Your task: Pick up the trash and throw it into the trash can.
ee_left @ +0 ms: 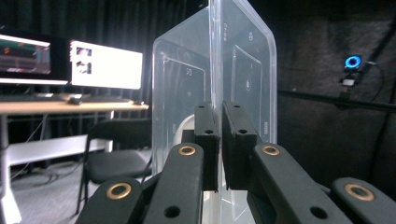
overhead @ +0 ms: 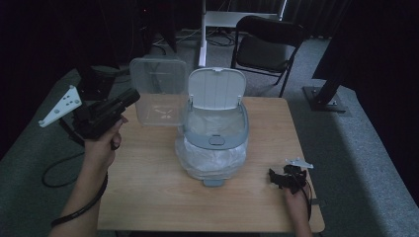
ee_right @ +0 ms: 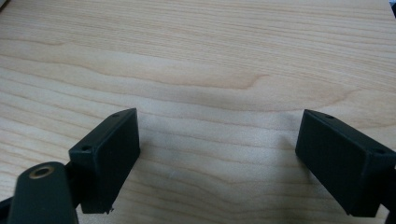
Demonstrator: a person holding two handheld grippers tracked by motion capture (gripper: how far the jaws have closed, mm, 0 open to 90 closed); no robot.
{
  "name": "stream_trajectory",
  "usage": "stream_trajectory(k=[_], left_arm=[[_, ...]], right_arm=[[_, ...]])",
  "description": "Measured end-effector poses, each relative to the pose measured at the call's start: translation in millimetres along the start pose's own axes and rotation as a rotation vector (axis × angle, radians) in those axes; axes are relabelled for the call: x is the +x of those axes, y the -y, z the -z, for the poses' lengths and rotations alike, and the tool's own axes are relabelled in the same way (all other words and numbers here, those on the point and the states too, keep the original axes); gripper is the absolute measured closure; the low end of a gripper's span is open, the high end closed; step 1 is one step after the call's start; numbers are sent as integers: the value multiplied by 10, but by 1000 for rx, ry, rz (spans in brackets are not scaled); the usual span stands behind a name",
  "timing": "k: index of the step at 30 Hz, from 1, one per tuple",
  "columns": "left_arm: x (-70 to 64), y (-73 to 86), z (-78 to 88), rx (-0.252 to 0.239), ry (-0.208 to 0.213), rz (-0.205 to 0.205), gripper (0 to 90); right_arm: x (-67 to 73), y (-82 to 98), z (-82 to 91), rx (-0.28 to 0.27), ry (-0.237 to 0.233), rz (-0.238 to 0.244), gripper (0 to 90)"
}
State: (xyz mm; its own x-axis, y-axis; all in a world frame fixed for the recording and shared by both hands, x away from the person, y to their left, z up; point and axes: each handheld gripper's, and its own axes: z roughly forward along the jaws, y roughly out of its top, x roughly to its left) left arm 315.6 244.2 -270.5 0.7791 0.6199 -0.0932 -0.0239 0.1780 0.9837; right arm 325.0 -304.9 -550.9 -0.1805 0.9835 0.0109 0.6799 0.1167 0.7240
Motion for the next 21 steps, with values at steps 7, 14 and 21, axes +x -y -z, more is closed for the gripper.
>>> stream_trajectory(k=[7,14,21], left_arm=[[-18,110,-269,-18,46,18,872],[-94,85,-526,-11,70,12,872],[-153,80,-729,-17,88,20,872]], right_arm=[[0,0,0,0,0,0,132],[0,0,0,0,0,0,132],[0,0,0,0,0,0,132]])
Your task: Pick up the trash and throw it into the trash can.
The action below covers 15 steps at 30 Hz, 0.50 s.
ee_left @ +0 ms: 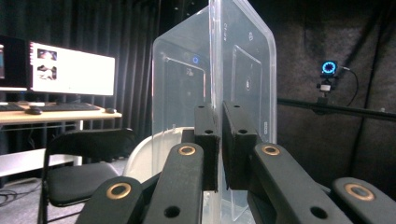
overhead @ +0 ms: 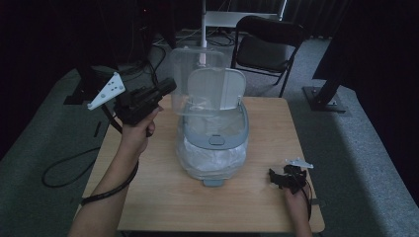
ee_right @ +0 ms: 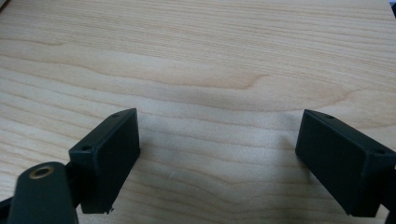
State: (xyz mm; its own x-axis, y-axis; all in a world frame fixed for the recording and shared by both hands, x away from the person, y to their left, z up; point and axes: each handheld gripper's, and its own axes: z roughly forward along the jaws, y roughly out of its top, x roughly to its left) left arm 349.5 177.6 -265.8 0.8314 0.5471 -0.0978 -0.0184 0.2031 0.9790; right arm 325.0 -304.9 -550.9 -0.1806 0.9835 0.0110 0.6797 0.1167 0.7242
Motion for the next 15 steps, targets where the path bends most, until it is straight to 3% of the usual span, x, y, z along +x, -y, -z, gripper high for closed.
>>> stream_trajectory(k=[5,15], left_arm=[[-8,41,-158,-8,23,14,872],[52,141,-419,-10,26,21,871]], right_arm=[[-1,0,0,0,0,0,132],[-2,2,3,0,-2,1,132]])
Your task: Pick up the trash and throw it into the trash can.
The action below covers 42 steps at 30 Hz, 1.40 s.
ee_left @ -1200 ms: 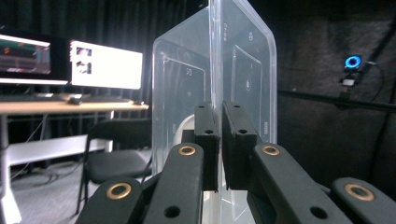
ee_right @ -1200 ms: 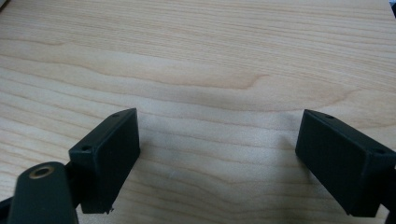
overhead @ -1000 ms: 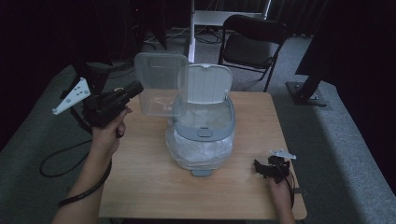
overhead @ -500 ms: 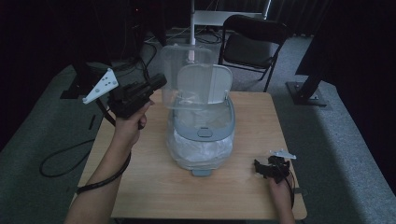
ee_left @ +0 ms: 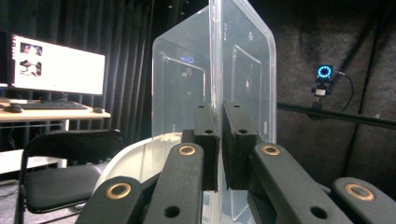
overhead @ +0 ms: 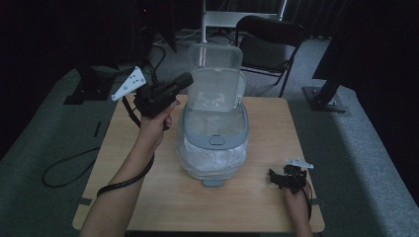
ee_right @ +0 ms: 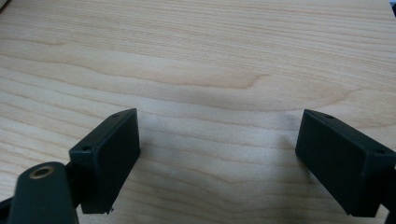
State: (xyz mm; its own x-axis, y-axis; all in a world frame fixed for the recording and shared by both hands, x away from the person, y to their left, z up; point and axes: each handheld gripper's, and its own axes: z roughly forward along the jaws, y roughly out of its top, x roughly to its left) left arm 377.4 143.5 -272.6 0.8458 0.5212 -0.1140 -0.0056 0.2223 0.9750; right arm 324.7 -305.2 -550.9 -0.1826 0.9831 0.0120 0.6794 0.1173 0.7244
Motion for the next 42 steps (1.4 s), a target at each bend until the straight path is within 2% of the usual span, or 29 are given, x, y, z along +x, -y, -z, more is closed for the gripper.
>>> stream_trajectory(k=[4,7,12,17,18,19,20,21,22,23,25,26,29,30,31,33,34,35,36,37,42], left_arm=[[20,27,-65,13,8,12,871],[18,35,-79,5,14,19,871],[25,80,-88,8,10,-3,871],[59,116,-89,-3,-3,13,870],[70,141,-103,4,4,11,870],[77,151,-108,20,31,9,860],[77,162,-111,24,62,18,801],[66,156,-119,52,44,23,563],[58,150,-130,86,11,31,389],[57,151,-130,104,-11,34,342],[65,163,-109,119,-25,22,245],[73,168,-99,123,-33,29,207],[103,185,-69,117,-15,48,156],[119,202,-59,150,-21,50,156],[127,212,-58,168,-10,49,109],[130,243,-55,205,-10,34,105],[130,255,-60,233,3,27,74],[130,255,-60,233,3,27,14],[119,287,-62,269,18,16,14],[114,297,-58,282,14,9,11],[94,343,10,287,-14,5,12]], right_arm=[[-1,1,1,0,0,2,132],[-1,3,2,-1,-1,1,132],[-1,3,2,-1,-1,1,132],[-1,4,3,-1,-2,1,132],[0,4,3,-1,-2,0,132],[1,5,4,0,-1,0,132],[0,6,5,0,-1,0,132],[0,7,6,-1,-2,1,132],[0,7,6,0,-2,1,132],[0,7,6,-1,-2,1,132],[1,7,6,0,-3,0,132],[0,7,7,0,-3,1,132],[1,8,7,-1,-3,1,132],[1,9,7,0,-3,2,132],[1,9,8,0,-4,2,132],[1,9,8,-1,-3,2,132],[1,9,8,-1,-3,2,132],[1,9,8,-1,-3,2,132],[1,9,8,-1,-3,2,132],[1,9,8,-1,-3,2,132],[1,9,8,-1,-3,2,132]])
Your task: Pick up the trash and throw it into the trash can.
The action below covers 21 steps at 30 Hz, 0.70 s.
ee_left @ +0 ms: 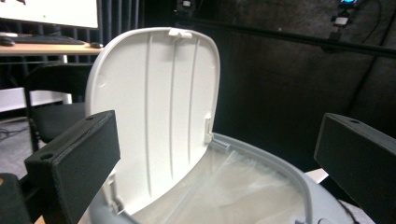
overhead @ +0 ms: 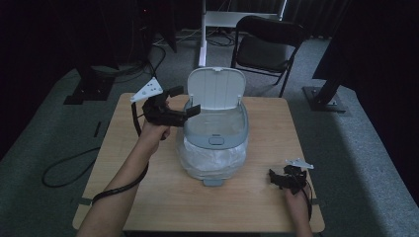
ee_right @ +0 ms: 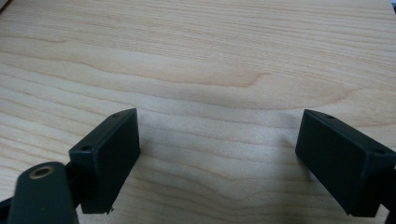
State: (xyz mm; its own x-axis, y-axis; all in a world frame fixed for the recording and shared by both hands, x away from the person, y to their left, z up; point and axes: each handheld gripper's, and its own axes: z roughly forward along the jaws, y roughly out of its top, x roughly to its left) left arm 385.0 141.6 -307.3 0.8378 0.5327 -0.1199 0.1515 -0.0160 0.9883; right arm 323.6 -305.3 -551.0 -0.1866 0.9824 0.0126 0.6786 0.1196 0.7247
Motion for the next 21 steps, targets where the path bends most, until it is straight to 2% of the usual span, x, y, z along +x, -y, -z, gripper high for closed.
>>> stream_trajectory(k=[3,5,8,10,13,21], left_arm=[[-32,45,37,7,-24,-29,33],[-46,77,61,0,-22,-48,37],[-63,106,84,10,-61,-76,37],[-70,112,109,12,-86,-74,37],[-80,121,145,14,-87,-75,37],[-75,223,239,64,-96,-95,35]], right_arm=[[0,0,0,0,0,0,132],[0,0,0,0,0,0,132],[0,0,0,0,0,0,132],[0,0,0,0,0,0,132],[-1,0,0,0,0,0,132],[0,0,1,0,0,1,131]])
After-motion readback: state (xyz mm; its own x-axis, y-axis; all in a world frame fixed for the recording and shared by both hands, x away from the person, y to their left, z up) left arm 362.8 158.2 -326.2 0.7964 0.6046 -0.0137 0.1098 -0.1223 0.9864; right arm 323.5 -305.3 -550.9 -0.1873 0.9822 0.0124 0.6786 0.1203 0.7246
